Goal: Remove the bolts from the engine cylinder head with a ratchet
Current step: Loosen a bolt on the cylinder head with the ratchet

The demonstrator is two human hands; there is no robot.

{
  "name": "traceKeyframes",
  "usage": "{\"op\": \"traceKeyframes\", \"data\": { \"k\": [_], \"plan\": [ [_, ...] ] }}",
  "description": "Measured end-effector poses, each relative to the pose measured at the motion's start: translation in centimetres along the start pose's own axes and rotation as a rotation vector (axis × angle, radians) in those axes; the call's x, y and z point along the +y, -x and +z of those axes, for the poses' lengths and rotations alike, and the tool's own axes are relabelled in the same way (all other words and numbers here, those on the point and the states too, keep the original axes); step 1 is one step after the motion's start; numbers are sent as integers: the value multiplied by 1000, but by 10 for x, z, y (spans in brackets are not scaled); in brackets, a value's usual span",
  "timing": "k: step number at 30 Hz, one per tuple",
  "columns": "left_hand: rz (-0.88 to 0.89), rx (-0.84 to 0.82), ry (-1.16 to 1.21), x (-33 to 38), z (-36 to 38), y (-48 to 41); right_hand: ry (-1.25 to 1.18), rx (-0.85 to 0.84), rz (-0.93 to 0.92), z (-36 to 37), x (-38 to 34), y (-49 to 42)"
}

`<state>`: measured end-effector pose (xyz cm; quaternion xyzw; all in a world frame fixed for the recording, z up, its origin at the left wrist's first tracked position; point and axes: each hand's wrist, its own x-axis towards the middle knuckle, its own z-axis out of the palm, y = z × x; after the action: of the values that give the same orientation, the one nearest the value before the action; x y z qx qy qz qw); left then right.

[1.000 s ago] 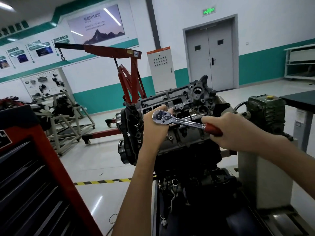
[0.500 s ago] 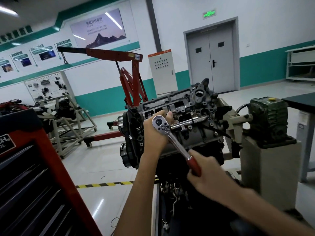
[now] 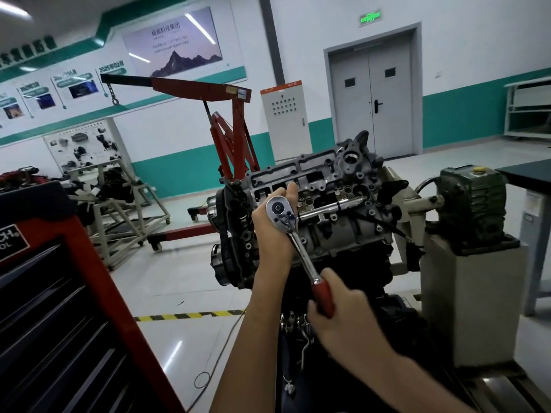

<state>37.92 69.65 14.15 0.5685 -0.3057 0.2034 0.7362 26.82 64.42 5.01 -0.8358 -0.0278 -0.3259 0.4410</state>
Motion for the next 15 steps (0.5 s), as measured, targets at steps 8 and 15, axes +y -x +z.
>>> {"op": "traceKeyframes", "data": {
  "k": [8,15],
  "plan": [
    [82,-165,-191,0,-20,-6,207,-332,-98,-66,-3,-34],
    [71,-166,-172,9,-7,6,832,-306,-349,-140,-12,-96]
  ]
}}
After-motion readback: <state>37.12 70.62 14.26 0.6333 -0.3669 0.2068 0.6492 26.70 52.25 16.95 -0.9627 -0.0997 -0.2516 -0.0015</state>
